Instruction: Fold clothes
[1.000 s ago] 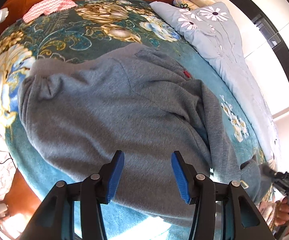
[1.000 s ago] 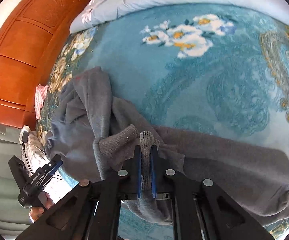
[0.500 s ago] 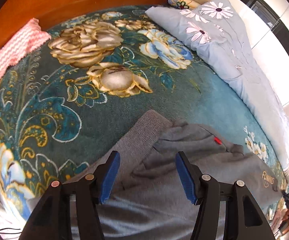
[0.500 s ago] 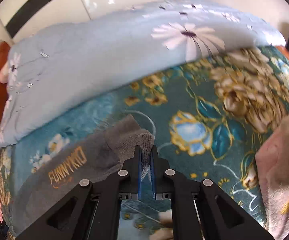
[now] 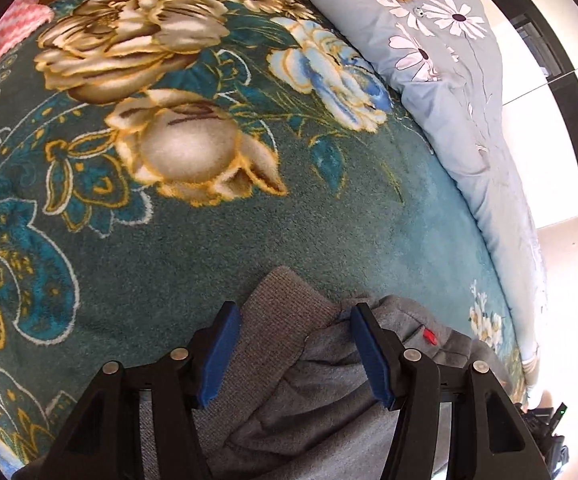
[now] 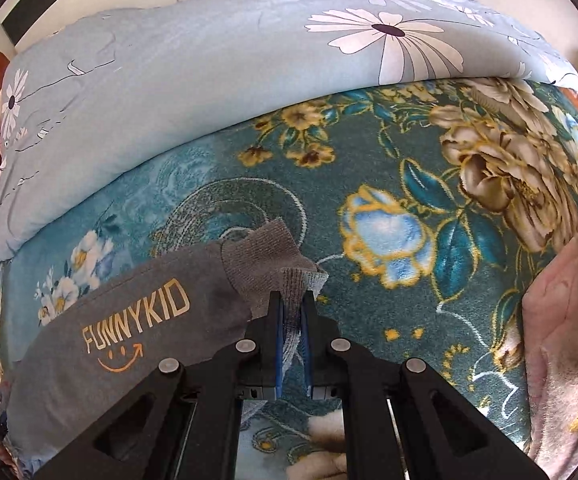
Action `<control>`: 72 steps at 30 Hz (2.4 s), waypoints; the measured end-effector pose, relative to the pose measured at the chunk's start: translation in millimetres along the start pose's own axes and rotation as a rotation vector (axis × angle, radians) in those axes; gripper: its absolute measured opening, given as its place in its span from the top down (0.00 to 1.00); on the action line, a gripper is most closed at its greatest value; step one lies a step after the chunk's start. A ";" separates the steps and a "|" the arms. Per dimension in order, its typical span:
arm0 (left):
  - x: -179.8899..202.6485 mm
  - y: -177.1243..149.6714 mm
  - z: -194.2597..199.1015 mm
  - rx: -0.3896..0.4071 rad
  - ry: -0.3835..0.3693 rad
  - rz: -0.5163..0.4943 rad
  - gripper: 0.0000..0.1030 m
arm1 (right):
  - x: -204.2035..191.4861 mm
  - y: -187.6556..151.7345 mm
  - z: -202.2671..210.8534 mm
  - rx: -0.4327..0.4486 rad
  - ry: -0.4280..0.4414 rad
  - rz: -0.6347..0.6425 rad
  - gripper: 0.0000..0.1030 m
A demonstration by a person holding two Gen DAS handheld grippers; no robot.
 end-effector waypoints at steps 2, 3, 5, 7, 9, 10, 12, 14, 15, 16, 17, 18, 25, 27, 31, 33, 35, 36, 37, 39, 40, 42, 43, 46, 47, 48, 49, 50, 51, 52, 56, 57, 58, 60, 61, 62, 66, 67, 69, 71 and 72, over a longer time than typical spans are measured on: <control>6.9 2.3 -0.4 0.015 0.064 -0.063 0.40 | -3.1 -1.3 -1.7 -0.011 0.000 0.005 0.92; 10.6 1.4 -2.2 0.012 0.084 -0.097 0.40 | -3.8 -2.3 -2.7 -0.016 -0.002 0.008 0.92; 17.5 -1.7 -5.8 0.006 0.126 -0.170 0.39 | -4.6 -4.0 -4.1 -0.028 -0.002 0.011 0.92; 22.9 -9.1 -10.1 -0.005 0.175 -0.261 0.39 | -3.8 -4.9 -4.5 -0.033 -0.002 0.009 0.92; 27.5 -15.5 -12.6 -0.006 0.220 -0.345 0.38 | -2.6 -5.8 -4.8 -0.037 0.007 0.006 0.92; 26.9 -16.7 -11.4 0.009 0.229 -0.361 0.38 | -2.2 -6.7 -5.0 -0.039 0.006 0.011 0.92; 23.0 -17.8 -11.3 0.019 0.227 -0.353 0.35 | -1.4 -8.7 -5.8 -0.045 0.005 0.016 0.92; 22.1 -18.6 -15.1 0.006 0.212 -0.339 0.36 | 0.0 -11.0 -7.1 -0.052 0.004 0.016 0.92; 22.7 -19.1 -15.9 0.007 0.210 -0.341 0.36 | 0.9 -12.2 -7.9 -0.054 0.001 0.015 0.92; 24.6 -19.8 -15.5 0.015 0.216 -0.352 0.37 | 1.8 -13.5 -8.9 -0.055 0.001 0.008 0.92; 26.4 -20.5 -15.0 0.024 0.222 -0.364 0.43 | 2.8 -14.9 -9.9 -0.057 0.001 0.002 0.92; 27.5 -21.5 -14.2 0.036 0.226 -0.368 0.45 | 3.7 -16.3 -10.9 -0.058 0.001 -0.005 0.92; 23.4 -10.5 18.6 0.226 0.273 -0.307 0.68 | 2.0 -17.9 -2.3 -0.012 0.017 -0.025 0.92; 20.4 1.2 36.9 0.295 0.276 -0.278 0.69 | -2.6 -11.4 8.4 0.030 0.033 -0.013 0.92; 4.7 28.9 53.7 0.348 0.284 -0.182 0.68 | -12.6 13.1 55.5 0.213 0.097 0.010 0.93; -8.0 37.6 37.2 0.289 0.328 -0.130 0.67 | -10.6 21.7 67.5 0.274 0.094 0.010 0.93; -21.4 38.1 14.0 0.188 0.322 -0.076 0.65 | -4.4 21.0 49.9 0.230 0.061 0.003 0.93; -25.4 37.5 7.9 0.163 0.312 -0.054 0.65 | -1.0 18.1 32.9 0.177 0.033 0.005 0.93; -26.1 35.9 8.7 0.169 0.291 -0.038 0.64 | 1.8 11.3 16.2 0.124 -0.001 0.004 0.93; -24.0 35.2 14.4 0.163 0.262 -0.036 0.59 | 5.2 0.1 -9.0 0.050 -0.038 -0.007 0.93; -22.6 35.6 18.5 0.153 0.251 -0.041 0.56 | 5.1 -2.9 -11.5 0.049 -0.043 -0.004 0.93; -22.1 35.7 32.1 0.142 0.221 -0.030 0.52 | 3.4 -5.1 -13.9 0.048 -0.055 0.014 0.93; -22.1 33.5 41.1 0.146 0.193 -0.011 0.47 | 1.7 -4.2 -13.9 0.048 -0.062 0.029 0.92; -21.4 15.9 74.9 0.162 0.109 0.044 0.43 | 2.4 -0.4 -8.2 0.036 -0.051 0.038 0.92; -22.4 6.1 88.6 0.181 0.098 0.060 0.43 | 3.3 1.1 -5.1 0.034 -0.047 0.035 0.89; -25.3 -6.9 103.0 0.207 0.098 0.075 0.43 | 5.0 0.8 -0.1 0.037 -0.051 0.031 0.85; -28.1 -19.8 117.4 0.233 0.098 0.091 0.41 | 6.2 -1.5 7.3 0.047 -0.051 0.033 0.75; -31.6 -34.2 130.2 0.255 0.100 0.105 0.41 | 7.4 -3.9 14.7 0.058 -0.051 0.035 0.67; -36.6 -50.5 140.1 0.268 0.109 0.117 0.41 | 7.1 -10.0 24.6 0.067 -0.033 0.043 0.66; -43.4 -66.9 147.4 0.275 0.125 0.134 0.40 | 6.8 -16.2 34.6 0.076 -0.014 0.050 0.66; -79.2 -130.5 158.7 0.265 0.173 0.250 0.40 | 6.7 -67.6 72.3 0.038 0.121 0.060 0.65; -87.0 -144.1 155.0 0.243 0.170 0.281 0.40 | 7.3 -84.0 79.9 0.015 0.153 0.062 0.65; -93.2 -155.9 151.0 0.226 0.163 0.308 0.40 | 8.3 -101.3 86.6 -0.013 0.186 0.075 0.65; -101.5 -174.7 141.9 0.201 0.136 0.354 0.40 | 12.9 -135.5 99.1 -0.044 0.214 0.092 0.65; -104.9 -182.0 137.4 0.192 0.130 0.373 0.40 | 16.1 -150.7 101.9 -0.068 0.223 0.096 0.65; -107.4 -186.7 133.0 0.188 0.135 0.388 0.40 | 20.3 -165.5 103.2 -0.099 0.232 0.092 0.65; -114.2 -194.0 124.1 0.200 0.136 0.448 0.40 | 53.2 -206.4 91.5 -0.186 0.241 -0.014 0.64; -114.5 -193.6 123.9 0.210 0.127 0.457 0.40 | 62.5 -212.1 87.2 -0.199 0.247 -0.061 0.64; -114.6 -191.4 121.8 0.219 0.113 0.463 0.40 | 78.4 -217.3 80.6 -0.203 0.265 -0.149 0.64; -114.5 -188.7 118.4 0.219 0.093 0.466 0.41 | 91.3 -215.9 76.0 -0.186 0.289 -0.232 0.64; -114.9 -187.4 115.7 0.212 0.074 0.471 0.42 | 94.6 -214.2 72.2 -0.182 0.310 -0.261 0.64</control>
Point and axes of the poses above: each gripper's, at about its wrist camera, not at the fingertips, and z roughly against the way its jaws point, x to its right, y to its top, the point moved 4 cm from there along -z, roughly the way its jaws point, and after that the axes turned 1 degree about x, right-handed, at the moved point
